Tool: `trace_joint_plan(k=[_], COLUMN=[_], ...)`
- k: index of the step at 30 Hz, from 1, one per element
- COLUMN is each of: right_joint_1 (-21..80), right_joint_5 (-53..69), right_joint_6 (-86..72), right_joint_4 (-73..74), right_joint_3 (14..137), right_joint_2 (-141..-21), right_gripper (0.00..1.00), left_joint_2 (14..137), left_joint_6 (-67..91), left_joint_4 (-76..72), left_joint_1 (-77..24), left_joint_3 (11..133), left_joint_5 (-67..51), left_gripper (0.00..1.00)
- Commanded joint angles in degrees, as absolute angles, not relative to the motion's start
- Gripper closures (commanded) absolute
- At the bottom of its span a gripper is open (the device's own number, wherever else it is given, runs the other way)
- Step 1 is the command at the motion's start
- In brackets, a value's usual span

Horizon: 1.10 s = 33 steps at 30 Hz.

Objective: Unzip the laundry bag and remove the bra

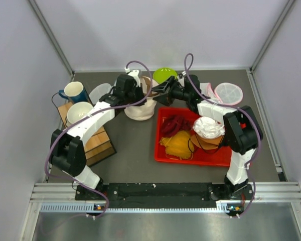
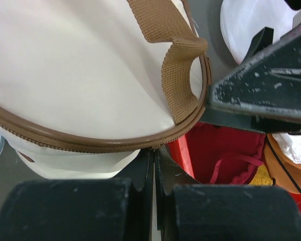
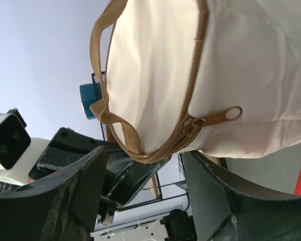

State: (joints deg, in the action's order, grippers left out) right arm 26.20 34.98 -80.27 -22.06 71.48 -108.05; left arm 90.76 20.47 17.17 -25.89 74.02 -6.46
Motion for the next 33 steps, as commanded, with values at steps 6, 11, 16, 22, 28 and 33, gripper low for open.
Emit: trace_joint_plan(k=[6,11,16,22,28,33], right_joint_1=[27.78,24.44,19.17,15.21,14.94,14.94], right_joint_5=[29.53,31.81,40.05,47.00,44.31,31.69], right_joint_6=[-83.76,-76.06,-66.90,-56.88,-49.31,-51.76], right_joint_4=[-26.90,-20.58,-12.05,-1.16,10.28,6.86], right_joint_3=[75.14,77.43,84.19,96.39,110.48,96.30], right_joint_2=[-111.09,-111.53,-113.55,-119.08,-125.16,-115.07], right_gripper=[0.77,1.00,1.00,1.00,1.00,0.28], left_joint_2=[86.66,84.20,82.53,82.88,88.59,87.98], left_joint_6=[19.60,17.76,15.21,15.29,16.34,19.51], left_joint_4=[15.56,17.05,17.75,16.80,16.60,17.57], left_joint_1=[-26.10,-25.75,-24.70,-20.49,-20.74,-21.18], left_joint_3=[72.60,72.51,71.98,70.23,73.73,74.00], left_joint_5=[-7.82,-3.17,-0.97,-2.01,-10.63,-9.50], left_gripper=[1.00,1.00,1.00,1.00,1.00,1.00])
